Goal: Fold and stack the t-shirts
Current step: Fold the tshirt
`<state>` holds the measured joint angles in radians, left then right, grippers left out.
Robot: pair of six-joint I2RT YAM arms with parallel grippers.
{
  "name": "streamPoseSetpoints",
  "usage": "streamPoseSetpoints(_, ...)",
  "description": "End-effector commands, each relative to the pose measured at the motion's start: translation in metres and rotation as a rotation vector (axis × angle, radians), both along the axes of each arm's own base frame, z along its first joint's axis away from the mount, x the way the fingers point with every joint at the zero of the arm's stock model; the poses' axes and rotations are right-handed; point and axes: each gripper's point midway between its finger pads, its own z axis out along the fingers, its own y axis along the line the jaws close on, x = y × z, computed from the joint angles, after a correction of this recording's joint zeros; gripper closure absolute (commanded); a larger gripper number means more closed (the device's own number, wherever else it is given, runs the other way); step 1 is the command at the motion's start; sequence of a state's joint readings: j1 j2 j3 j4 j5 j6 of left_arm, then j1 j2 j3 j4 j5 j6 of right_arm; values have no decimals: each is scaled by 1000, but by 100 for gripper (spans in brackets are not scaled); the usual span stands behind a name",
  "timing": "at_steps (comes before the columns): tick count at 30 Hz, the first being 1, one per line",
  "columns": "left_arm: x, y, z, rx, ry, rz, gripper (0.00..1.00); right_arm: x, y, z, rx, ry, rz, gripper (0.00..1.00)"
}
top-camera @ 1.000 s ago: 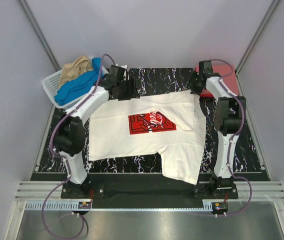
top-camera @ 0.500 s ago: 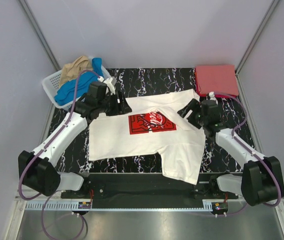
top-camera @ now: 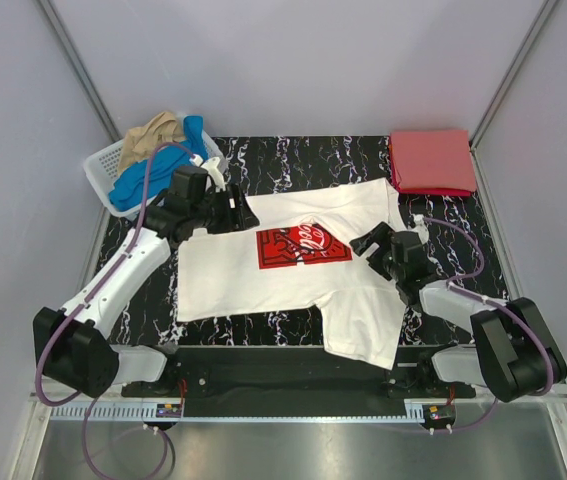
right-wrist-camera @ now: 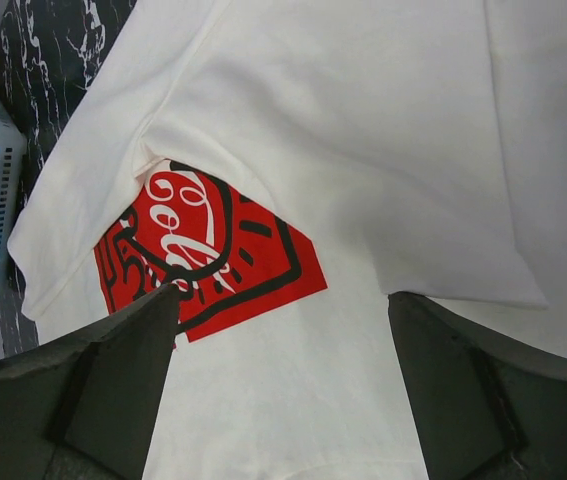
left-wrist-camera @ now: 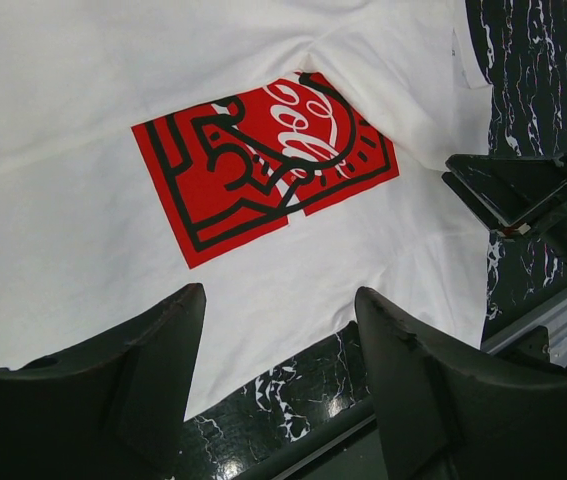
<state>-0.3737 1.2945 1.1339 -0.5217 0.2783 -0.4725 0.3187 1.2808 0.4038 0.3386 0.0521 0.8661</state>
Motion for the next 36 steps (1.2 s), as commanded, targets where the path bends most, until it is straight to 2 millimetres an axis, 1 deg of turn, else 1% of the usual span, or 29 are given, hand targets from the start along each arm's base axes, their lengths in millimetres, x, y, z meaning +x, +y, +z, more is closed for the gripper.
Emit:
streamPoseSetpoints(1, 3, 0, 22, -30, -78, -20, 33, 15, -2, 11, 15, -94, -61, 8)
streamPoseSetpoints(5, 6, 1, 24, -38, -74, -18, 33, 17, 2, 4, 7, -85, -59, 8)
streamPoseSetpoints(9, 7, 1, 29, -44, -84, -17, 33, 18, 0, 5, -1, -107, -84, 7)
streamPoseSetpoints(13, 9, 1, 32, -47, -89, -16, 33, 22, 1, 1, -5, -115, -99, 7)
streamPoseSetpoints(15, 10, 1, 33, -48, -90, -18, 33, 21, -1, -6, -16, -101, -107, 7)
streamPoseSetpoints(18, 10, 2, 35, -51, -93, -17, 33, 24, -2, -8, -23, -110, -112, 7)
streamPoseSetpoints(24, 12, 3, 35, -51, -92, -14, 33, 35, 5, -2, -34, -157, -83, 7)
streamPoseSetpoints(28, 13, 3, 32, -52, -81, -11, 33, 39, 10, 3, -25, -188, -58, 7)
streamPoseSetpoints(30, 12, 2, 30, -54, -75, -15, 33, 38, 14, -1, -27, -180, -34, 7)
streamPoseSetpoints(34, 13, 2, 28, -54, -73, -15, 33, 42, 29, 14, 24, -245, 33, 7)
streamPoseSetpoints(36, 12, 3, 26, -52, -68, -11, 34, 40, 36, 20, 44, -262, 70, 7)
